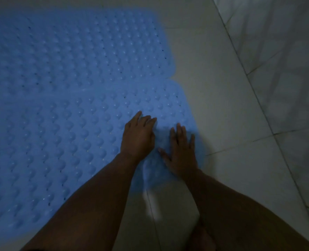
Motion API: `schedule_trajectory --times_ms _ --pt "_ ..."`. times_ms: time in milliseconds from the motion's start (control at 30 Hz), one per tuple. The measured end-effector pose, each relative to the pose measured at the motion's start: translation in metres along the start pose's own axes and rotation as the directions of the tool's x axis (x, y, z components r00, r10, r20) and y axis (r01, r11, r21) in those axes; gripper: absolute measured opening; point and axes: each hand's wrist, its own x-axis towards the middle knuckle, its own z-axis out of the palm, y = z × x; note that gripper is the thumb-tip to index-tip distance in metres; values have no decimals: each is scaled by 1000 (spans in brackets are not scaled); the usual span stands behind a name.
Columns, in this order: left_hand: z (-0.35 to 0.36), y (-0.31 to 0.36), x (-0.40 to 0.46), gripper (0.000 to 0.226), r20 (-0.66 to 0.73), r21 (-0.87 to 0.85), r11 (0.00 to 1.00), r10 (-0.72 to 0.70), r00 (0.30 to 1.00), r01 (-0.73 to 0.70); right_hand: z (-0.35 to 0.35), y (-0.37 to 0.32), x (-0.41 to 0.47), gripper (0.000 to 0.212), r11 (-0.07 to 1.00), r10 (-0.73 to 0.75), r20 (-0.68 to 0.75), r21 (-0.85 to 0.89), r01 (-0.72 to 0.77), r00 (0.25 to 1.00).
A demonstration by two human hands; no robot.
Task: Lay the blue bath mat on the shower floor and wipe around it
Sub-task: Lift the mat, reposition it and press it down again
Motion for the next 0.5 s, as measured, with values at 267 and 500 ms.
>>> schedule_trajectory --times_ms 267,500 --pt "8 -32 -26 50 -76 156 983 -81 994 92 6 -8 -1 91 999 35 -56 -7 -36 998" --pt "1 -22 -31 51 -69 182 977 -101 993 112 -30 -1 24 72 987 63 80 144 -74 995"
